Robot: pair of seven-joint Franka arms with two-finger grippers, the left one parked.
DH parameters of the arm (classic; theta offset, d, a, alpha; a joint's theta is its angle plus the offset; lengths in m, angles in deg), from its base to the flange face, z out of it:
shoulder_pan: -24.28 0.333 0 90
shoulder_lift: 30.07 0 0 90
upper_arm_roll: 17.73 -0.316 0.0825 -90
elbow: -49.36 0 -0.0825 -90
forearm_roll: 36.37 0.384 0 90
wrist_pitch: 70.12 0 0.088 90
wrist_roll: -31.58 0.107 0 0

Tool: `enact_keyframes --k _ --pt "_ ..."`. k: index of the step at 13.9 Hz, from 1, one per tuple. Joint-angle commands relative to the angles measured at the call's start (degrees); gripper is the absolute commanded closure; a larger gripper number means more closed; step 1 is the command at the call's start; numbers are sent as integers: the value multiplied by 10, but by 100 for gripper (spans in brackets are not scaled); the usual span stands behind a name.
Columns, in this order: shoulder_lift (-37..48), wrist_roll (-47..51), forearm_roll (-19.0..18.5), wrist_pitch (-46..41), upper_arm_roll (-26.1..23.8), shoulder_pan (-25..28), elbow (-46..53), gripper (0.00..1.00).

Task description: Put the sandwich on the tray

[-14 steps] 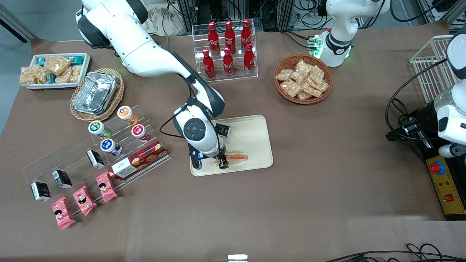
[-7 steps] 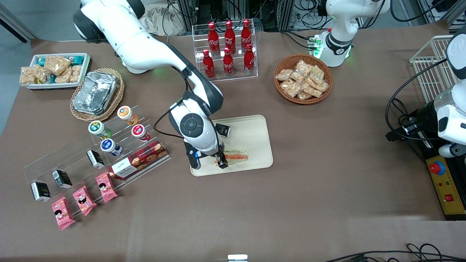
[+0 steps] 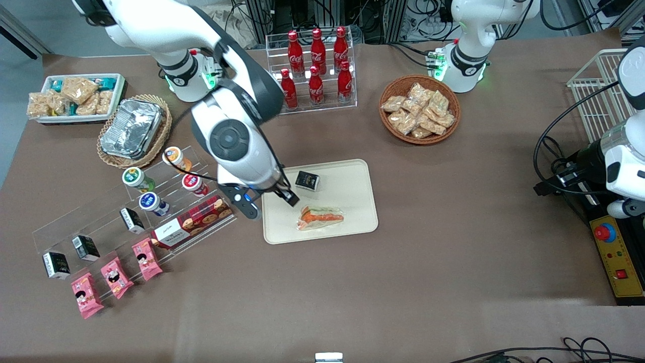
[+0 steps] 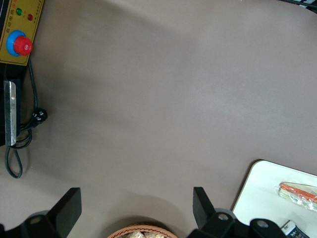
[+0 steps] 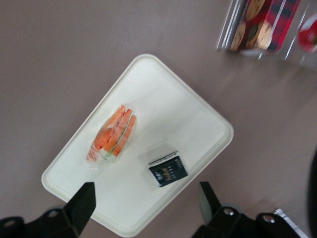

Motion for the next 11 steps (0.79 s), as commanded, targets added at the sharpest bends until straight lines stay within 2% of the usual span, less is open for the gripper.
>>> enact_keyframes --k 1,5,8,11 --pt "100 -138 -5 -23 -4 -43 -78 6" --pt "201 -310 -8 -61 -1 -114 -128 5" --pt "269 -469 -9 -62 -1 -203 -172 4" --pt "281 -602 -9 -64 -1 -291 -165 4"
